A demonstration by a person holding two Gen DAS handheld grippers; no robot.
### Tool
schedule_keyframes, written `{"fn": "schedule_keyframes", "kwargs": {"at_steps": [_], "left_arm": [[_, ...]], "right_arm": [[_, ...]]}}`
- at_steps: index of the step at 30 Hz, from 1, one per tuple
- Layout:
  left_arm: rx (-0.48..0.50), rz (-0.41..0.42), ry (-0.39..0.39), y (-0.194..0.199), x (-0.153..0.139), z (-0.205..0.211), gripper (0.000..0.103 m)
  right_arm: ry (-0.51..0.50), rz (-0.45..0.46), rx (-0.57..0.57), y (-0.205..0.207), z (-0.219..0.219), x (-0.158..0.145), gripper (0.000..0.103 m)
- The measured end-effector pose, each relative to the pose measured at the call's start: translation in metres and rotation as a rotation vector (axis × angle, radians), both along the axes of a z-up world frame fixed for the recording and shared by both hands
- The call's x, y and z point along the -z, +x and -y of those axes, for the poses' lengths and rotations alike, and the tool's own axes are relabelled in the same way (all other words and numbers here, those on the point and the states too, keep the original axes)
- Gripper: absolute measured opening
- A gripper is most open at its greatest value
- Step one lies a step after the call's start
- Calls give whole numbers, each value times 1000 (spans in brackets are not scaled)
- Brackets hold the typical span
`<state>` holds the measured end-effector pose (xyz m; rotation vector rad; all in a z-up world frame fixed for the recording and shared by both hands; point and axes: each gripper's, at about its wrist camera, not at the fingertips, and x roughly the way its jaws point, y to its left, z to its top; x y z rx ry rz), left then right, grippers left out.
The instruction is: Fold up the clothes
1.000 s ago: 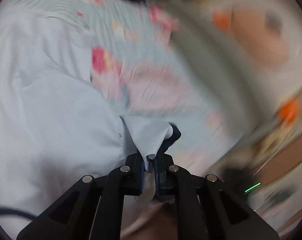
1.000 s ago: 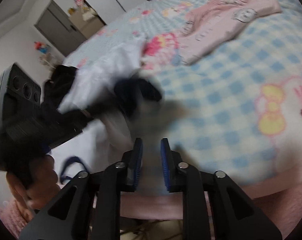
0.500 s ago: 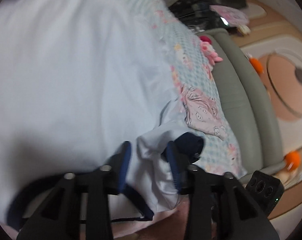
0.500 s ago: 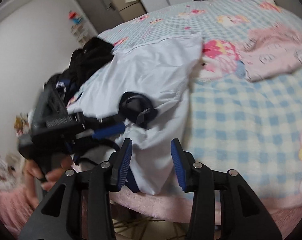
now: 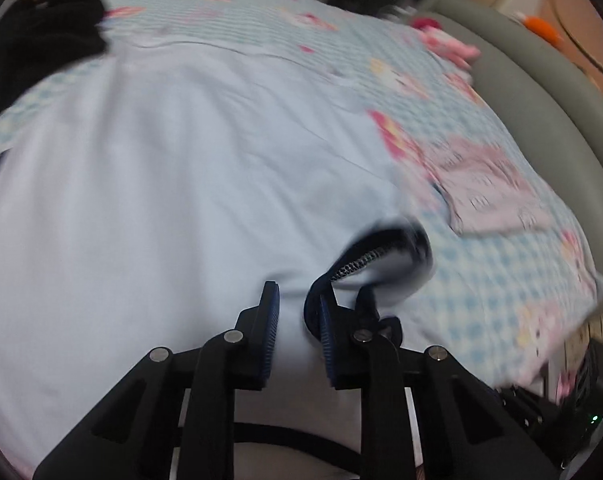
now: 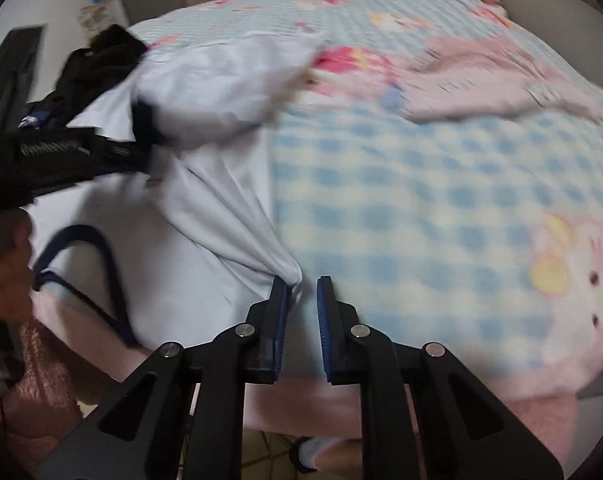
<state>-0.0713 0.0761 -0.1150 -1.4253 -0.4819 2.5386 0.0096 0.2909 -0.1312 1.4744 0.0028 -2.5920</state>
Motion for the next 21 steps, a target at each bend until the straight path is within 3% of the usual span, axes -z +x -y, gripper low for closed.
{"fn": "schedule_keyframes", "kwargs": {"at_steps": [2,4,6,8,10,12,13,14,16,21], "left_arm": [[-52,-29,-50,8,-10,9,21],[-53,-47,-44,16,-18,15,23],[20,-12,86,18,-15,18,39],[93,14,207,18,-11,14,50],[109,20,189,16,-6,4,51],[110,55,142,10,4,-3,45],[110,72,119,8,9,-7,35],[110,90,95,5,14,-10,16],[120,71,84,11,9,-12,15],[175,48,114,22,1,-22,10]], "right_arm": [[-18,10,25,2,-9,-3,14],[-35,-35,20,3,-10,-19,14],[-85,-85,-2,4,-10,-36,15],[-203,-101,-77,0,-5,-48,28],[-252,-76,-162,-8,8,-44,34],[-142,-30,-170,-18,22,-25,35],[-82,-9,-165,-23,27,-14,35],[-62,-6,-149,-23,26,-6,30],[-22,-1,-118,-23,23,8,24],[80,-65,-8,-9,4,-5,24]]}}
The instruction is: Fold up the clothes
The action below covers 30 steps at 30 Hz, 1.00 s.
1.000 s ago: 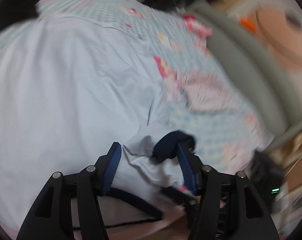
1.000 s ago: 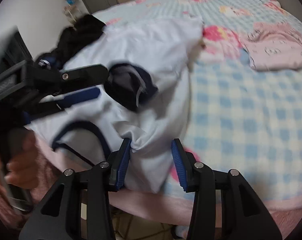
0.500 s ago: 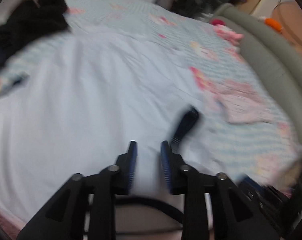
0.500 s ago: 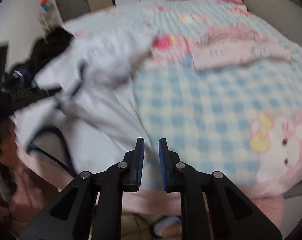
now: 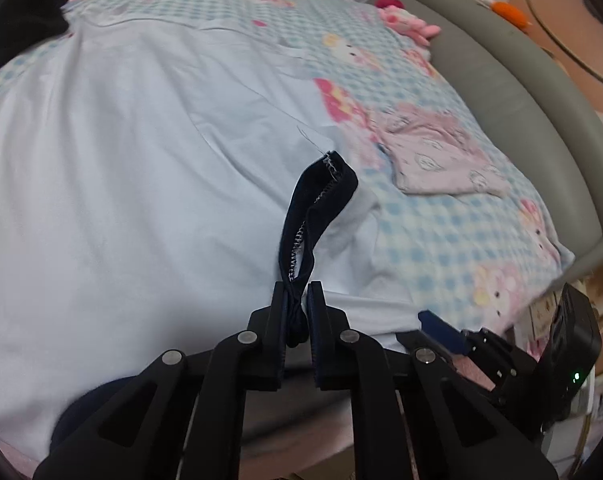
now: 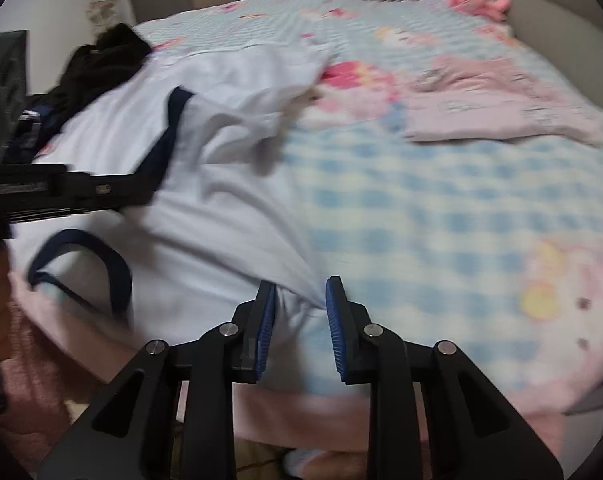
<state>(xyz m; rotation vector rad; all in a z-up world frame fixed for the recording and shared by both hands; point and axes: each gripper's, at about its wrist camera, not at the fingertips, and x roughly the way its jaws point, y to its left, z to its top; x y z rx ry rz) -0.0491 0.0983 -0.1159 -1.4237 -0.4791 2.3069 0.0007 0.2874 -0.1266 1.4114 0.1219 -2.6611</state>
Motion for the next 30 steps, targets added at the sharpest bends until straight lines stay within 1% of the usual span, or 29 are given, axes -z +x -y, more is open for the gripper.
{"fn": "schedule_keyframes", "kwargs": {"at_steps": [1,2,3,4,5,6,7,8,10,11,12,14,16,18,20,21,24,27,28,29,30], "left_arm": [[6,1,4,1,0,-2,10],[4,16,29,0,2,0,11],[2,31,55,-1,4,2,12],[2,57,100,-2,8,5,14],[5,75,126,-3,11,7,23],[8,93,150,-4,15,8,37],[0,102,154,-4,17,9,40],[-4,108,164,-4,19,8,40],[7,112,173,-6,20,1,38],[16,108,166,-8,20,-4,28],[17,104,160,-9,17,-9,5],[20,97,149,-12,10,-19,6],[19,54,202,-11,-7,-20,6],[6,7,233,-8,-26,-19,6],[8,-18,279,-4,-39,-14,6],[8,-22,287,-3,-42,-12,6],[-9,-40,271,0,-48,-7,6],[-20,-44,273,-1,-47,-3,6],[-26,-43,257,-2,-44,-3,6],[-26,-34,243,-3,-40,-2,6],[-33,-19,235,-2,-34,-1,6]], "right_arm": [[-30,2,8,2,-5,-3,24],[-60,5,17,4,-10,-6,24],[-111,-4,22,7,-13,-10,24],[-163,-15,26,9,-19,-16,24],[-215,-27,29,12,-25,-21,28],[-262,-30,30,13,-31,-25,28],[-301,-31,25,13,-38,-27,30],[-292,-22,25,9,-38,-25,32],[-258,13,11,4,-34,-18,36],[-233,39,-2,3,-31,-13,36],[-208,64,-14,1,-27,-8,36],[-238,61,-10,-1,-26,-6,36],[-268,58,-5,-2,-24,-4,36],[-293,47,5,-5,-24,-5,37],[-318,35,12,-11,-27,-8,40],[-342,37,13,-14,-30,-9,41],[-440,43,19,-21,-40,-11,42],[-300,59,5,-22,-28,-9,42],[-208,57,-11,-20,-19,-6,40],[-168,43,-7,-19,-16,-6,32],[-129,29,-3,-18,-12,-6,27]]}}
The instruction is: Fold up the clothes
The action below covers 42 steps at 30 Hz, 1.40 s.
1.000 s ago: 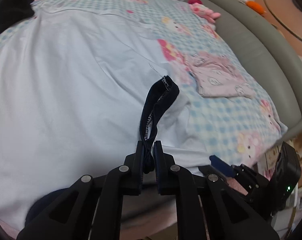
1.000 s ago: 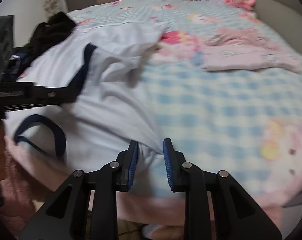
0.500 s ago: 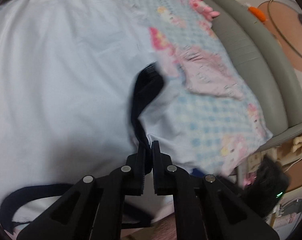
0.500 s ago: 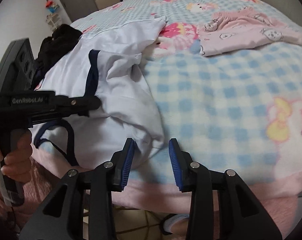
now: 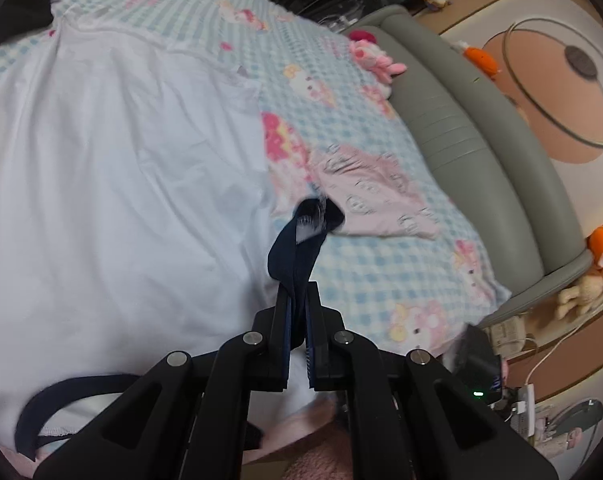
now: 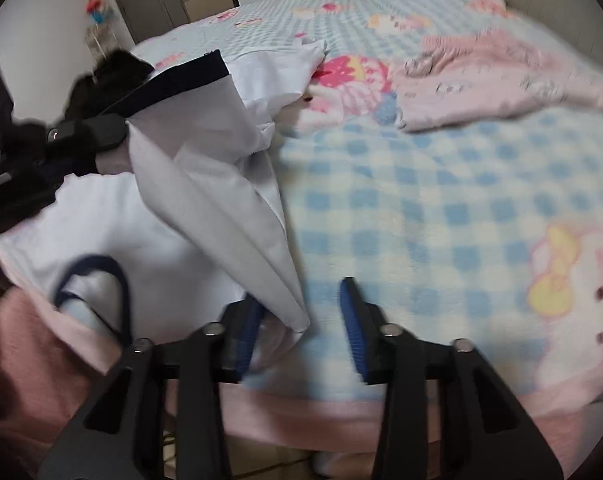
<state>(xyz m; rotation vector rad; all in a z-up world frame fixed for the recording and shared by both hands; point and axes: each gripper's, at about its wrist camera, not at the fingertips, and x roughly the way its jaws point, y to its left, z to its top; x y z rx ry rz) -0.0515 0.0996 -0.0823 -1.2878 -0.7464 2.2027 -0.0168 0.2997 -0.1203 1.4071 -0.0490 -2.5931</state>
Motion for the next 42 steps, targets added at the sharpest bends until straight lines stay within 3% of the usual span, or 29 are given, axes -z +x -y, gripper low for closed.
{"fn": "schedule_keyframes", "kwargs": {"at_steps": [1,2,7,13,15,19,21,23,27,33,34,35,36,37,38,39,42], "left_arm": [[-6,16,-7,0,6,1,6],[-13,32,-15,1,13,2,6],[-18,94,-52,7,45,4,6],[-7,99,-139,13,56,4,6],[1,98,-160,14,56,6,7],[18,112,-84,16,51,12,10],[20,65,-58,20,40,12,10],[36,3,-64,21,24,7,10],[38,-134,-126,21,-8,-4,11],[-20,-175,-129,11,-21,-4,15],[18,-160,-124,7,-16,-8,19],[66,-132,-133,0,-7,-14,33],[89,-96,-183,-5,3,-18,40],[110,-60,-234,-10,13,-23,40],[96,-2,-348,-17,28,-25,37],[66,41,-416,-21,38,-21,27],[2,78,-349,-24,39,-2,19]], "right_arm": [[17,-10,17,2,0,-2,18],[35,-27,37,5,-3,-5,16],[111,-66,62,22,-11,-11,16],[105,16,61,38,-18,-1,16],[137,20,111,46,-29,-2,16],[-70,-12,112,55,-53,-14,16],[-126,-26,70,55,-51,-21,17],[-78,-48,9,51,-32,-23,22],[-36,-38,-47,35,-4,-18,22],[64,17,-119,29,28,12,25],[67,11,-123,34,29,11,25],[41,16,-115,36,24,7,25],[7,12,-106,36,19,1,25],[-27,8,-96,36,13,-6,25],[-44,-20,-83,33,8,-14,25],[-60,-48,-71,30,4,-23,25],[-104,-108,-56,15,-8,-46,25]]}}
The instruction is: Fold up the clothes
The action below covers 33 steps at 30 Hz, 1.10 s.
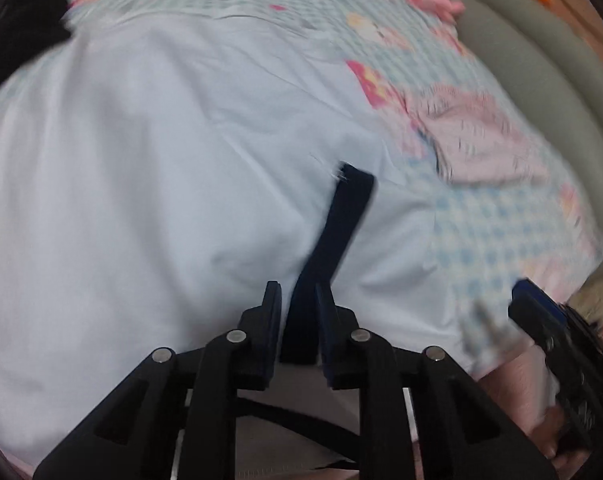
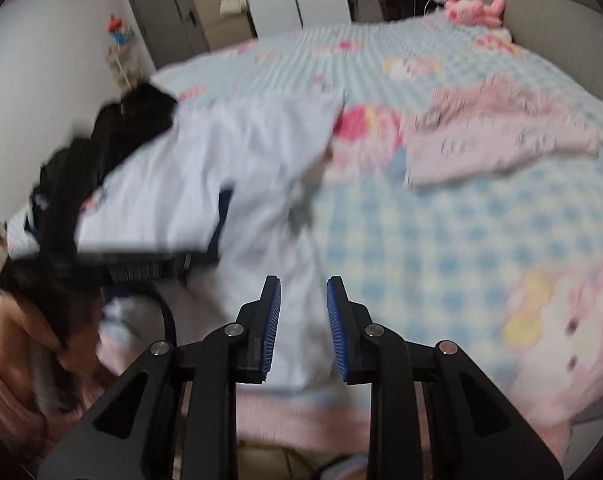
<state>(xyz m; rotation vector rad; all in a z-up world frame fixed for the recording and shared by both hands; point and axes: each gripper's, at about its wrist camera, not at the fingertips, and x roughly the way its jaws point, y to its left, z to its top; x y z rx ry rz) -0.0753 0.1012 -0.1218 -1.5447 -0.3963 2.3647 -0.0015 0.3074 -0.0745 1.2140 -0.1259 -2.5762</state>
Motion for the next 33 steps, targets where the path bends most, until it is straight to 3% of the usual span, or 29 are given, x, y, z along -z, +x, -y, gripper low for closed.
{"fn": "schedule_keyframes", "kwargs": {"at_steps": [3,6,10,13,18,23,25,27,28,31,33], "left_arm": [[25,-80,-7,-2,-22,-2,19],[33,-135,25,-17,-37,0,20],[41,-68,-2,-44,-20,-3,20],[46,-1,-38,-55,1,-9,20],[6,4,-36,-56,12,-5,20],[-5,9,19,-53,12,3,20],[20,0,116,-50,7,7,29],[50,-20,230,-45,0,7,45],[62,-35,267,-42,-4,7,46],[126,-33,283,-38,-4,-5,52],[149,1,264,-39,3,-14,49]], "right_arm": [[-3,23,-14,-37,-1,-2,26],[-72,95,-37,-81,0,9,26],[-158,242,-126,-124,15,40,26],[-87,251,-156,-131,29,55,11],[68,185,-123,-123,29,53,8],[110,180,-58,-121,8,49,8],[44,169,-67,-119,4,44,8],[-14,155,-56,-119,-3,38,8],[-38,146,-40,-120,-8,35,10],[-109,120,8,-122,-24,25,12],[-97,168,-2,-131,-24,32,16]]}}
